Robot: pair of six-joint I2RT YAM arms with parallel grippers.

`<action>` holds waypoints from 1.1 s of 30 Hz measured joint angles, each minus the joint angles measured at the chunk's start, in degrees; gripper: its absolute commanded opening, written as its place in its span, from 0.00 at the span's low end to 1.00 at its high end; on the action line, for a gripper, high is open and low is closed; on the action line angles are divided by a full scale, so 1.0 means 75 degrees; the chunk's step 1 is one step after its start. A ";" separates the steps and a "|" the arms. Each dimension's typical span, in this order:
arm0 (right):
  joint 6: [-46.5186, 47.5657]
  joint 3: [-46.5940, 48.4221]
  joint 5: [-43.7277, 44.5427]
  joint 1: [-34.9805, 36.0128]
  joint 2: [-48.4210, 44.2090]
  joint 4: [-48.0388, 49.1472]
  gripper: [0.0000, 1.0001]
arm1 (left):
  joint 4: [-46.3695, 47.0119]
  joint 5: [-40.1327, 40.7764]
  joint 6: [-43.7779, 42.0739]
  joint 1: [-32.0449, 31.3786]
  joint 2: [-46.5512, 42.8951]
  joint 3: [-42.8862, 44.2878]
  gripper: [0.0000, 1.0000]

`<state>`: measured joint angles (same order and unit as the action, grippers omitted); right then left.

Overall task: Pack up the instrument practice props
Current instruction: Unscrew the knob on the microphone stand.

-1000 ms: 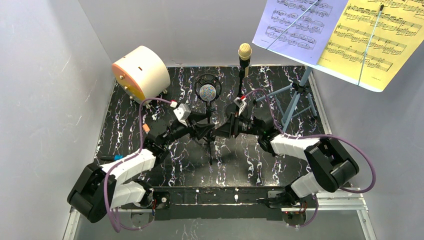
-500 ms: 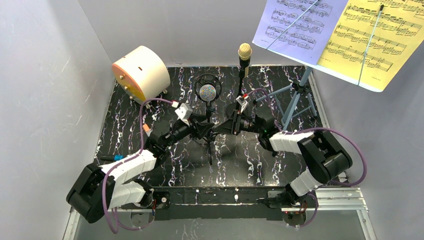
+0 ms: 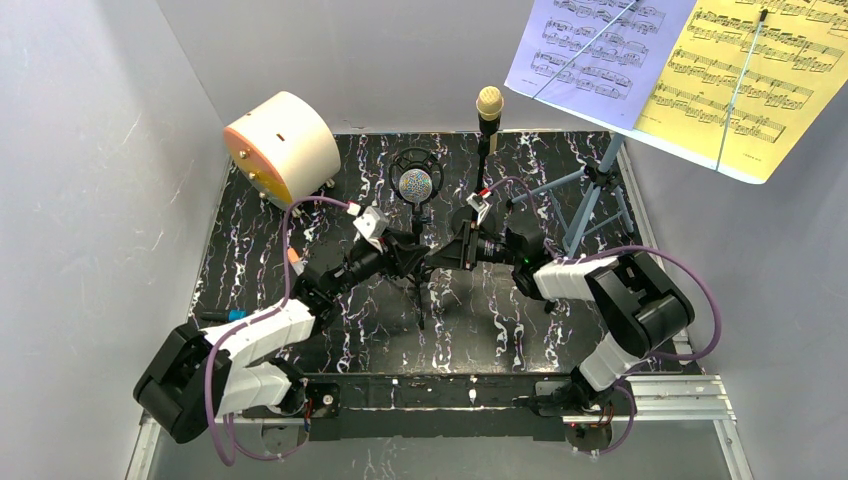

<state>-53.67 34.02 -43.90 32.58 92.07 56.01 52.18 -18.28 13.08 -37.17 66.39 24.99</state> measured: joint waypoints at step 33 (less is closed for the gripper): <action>0.2608 0.0924 -0.0501 0.0169 -0.0085 -0.1614 0.01 | -0.0338 0.0277 -0.0417 -0.0102 0.0047 0.0061 0.00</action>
<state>-34.11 40.95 -47.66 33.85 91.44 43.90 49.65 -16.21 9.96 -37.93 66.74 25.45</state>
